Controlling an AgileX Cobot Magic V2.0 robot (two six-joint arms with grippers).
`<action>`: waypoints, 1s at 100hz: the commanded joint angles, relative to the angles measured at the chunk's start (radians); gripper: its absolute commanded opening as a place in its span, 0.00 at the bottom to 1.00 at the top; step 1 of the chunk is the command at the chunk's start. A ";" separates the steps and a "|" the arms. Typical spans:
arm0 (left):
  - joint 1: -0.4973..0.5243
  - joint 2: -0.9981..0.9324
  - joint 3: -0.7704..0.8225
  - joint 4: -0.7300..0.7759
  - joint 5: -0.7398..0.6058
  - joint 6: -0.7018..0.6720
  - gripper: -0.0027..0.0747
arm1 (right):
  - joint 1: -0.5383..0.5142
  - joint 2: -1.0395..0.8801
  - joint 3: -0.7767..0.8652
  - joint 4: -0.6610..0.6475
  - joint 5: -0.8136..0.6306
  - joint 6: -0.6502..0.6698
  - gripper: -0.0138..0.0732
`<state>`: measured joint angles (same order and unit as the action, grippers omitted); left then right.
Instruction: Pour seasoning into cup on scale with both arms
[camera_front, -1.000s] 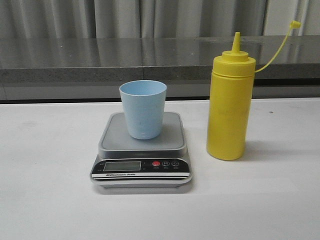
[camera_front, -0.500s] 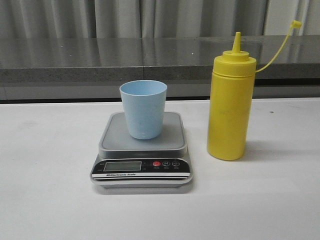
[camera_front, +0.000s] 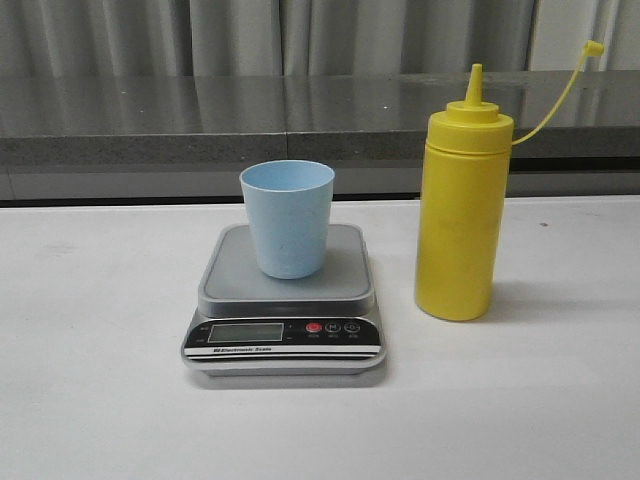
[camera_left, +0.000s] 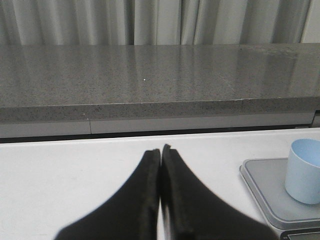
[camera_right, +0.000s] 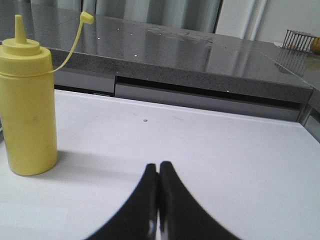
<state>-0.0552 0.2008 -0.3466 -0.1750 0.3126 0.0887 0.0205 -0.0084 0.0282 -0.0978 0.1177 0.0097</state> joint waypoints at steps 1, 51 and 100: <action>0.003 0.007 -0.024 -0.013 -0.081 -0.006 0.01 | -0.007 -0.017 0.001 -0.010 -0.086 -0.010 0.08; 0.003 0.007 -0.006 0.046 -0.102 -0.006 0.01 | -0.007 -0.017 0.001 -0.010 -0.086 -0.010 0.08; 0.003 -0.072 0.319 0.135 -0.417 -0.006 0.01 | -0.007 -0.017 0.001 -0.010 -0.085 -0.010 0.08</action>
<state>-0.0552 0.1576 -0.0356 -0.0515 0.0194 0.0887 0.0205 -0.0084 0.0282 -0.0978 0.1177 0.0097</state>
